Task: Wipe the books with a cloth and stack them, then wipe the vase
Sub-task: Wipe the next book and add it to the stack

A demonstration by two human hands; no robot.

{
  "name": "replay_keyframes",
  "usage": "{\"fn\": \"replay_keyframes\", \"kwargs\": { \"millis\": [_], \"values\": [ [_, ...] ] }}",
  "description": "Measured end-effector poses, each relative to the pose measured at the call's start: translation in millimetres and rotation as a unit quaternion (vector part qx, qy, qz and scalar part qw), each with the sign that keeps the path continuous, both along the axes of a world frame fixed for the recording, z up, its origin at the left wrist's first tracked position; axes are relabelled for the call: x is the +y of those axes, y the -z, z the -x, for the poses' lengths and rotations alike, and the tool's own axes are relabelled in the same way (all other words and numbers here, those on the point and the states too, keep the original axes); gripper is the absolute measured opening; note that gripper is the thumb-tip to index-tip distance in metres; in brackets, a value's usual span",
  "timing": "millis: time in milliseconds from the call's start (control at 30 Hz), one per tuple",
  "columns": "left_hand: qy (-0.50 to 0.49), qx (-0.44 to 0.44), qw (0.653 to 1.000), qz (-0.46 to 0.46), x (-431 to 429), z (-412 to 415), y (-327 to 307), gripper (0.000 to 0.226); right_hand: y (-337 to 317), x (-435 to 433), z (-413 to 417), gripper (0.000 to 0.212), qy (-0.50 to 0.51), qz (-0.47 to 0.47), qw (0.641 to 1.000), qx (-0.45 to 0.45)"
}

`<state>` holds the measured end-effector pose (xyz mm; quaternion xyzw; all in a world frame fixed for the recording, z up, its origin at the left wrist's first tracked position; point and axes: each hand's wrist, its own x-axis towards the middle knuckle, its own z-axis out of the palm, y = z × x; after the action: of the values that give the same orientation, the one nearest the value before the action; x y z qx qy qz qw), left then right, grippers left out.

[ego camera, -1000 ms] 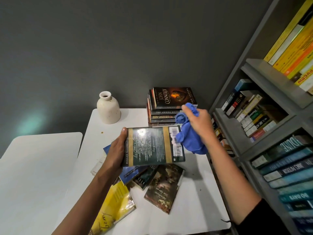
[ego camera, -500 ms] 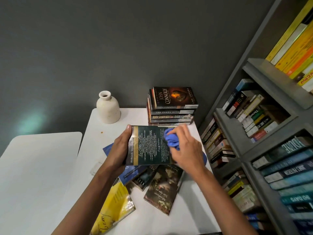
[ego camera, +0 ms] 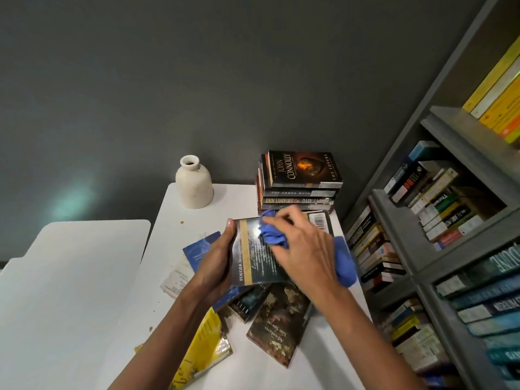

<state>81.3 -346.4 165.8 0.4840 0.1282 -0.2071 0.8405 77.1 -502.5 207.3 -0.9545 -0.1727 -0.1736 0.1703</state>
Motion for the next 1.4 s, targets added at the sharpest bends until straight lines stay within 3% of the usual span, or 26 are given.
{"fn": "replay_keyframes", "kwargs": {
  "millis": [100, 267, 367, 467, 667, 767, 900, 1100, 1233, 1400],
  "values": [
    [0.001, -0.021, 1.0, -0.012, 0.8, 2.7, 0.8, 0.054, 6.0, 0.8, 3.4, 0.04, -0.054, 0.004, 0.998, 0.009],
    [0.008, -0.015, 1.0, -0.022, 3.5, 2.6, 1.1, 0.053, 8.6, -16.3, -7.2, 0.041, 0.027, -0.047, 0.998, 0.011],
    [0.003, -0.015, 1.0, -0.008, 6.9, 1.2, -2.5, 0.053, 11.9, 4.6, 3.0, 0.041, -0.073, -0.033, 0.997, -0.004],
    [0.016, -0.011, 1.0, -0.01, 16.3, 0.5, -1.0, 0.057, 15.6, -1.7, 14.1, 0.035, -0.182, 0.018, 0.982, 0.048],
    [0.016, 0.012, 0.998, 0.064, 2.7, 5.7, -1.2, 0.053, 9.4, -16.3, -12.2, 0.041, -0.053, 0.015, 0.998, 0.004],
    [-0.006, -0.007, 0.998, 0.069, -3.5, 4.7, -0.8, 0.047, 15.6, 14.4, 2.3, 0.039, -0.106, 0.012, 0.994, 0.003],
    [-0.006, 0.014, 0.996, 0.084, 2.0, 7.1, 4.3, 0.052, 28.8, 2.1, 22.4, 0.043, -0.181, 0.006, 0.981, 0.067],
    [0.001, 0.014, 0.996, 0.089, -4.3, 5.4, 1.9, 0.053, 22.0, -21.9, -2.1, 0.045, -0.061, -0.016, 0.998, 0.024],
    [-0.016, 0.011, 0.994, 0.112, -11.7, 2.9, 4.9, 0.05, 26.4, 22.4, 17.0, 0.047, -0.093, -0.008, 0.996, 0.004],
    [-0.025, 0.041, 0.987, 0.154, -4.2, 4.4, 14.7, 0.058, 39.0, 9.2, 35.7, 0.042, -0.139, -0.055, 0.988, 0.037]
  ]
}}
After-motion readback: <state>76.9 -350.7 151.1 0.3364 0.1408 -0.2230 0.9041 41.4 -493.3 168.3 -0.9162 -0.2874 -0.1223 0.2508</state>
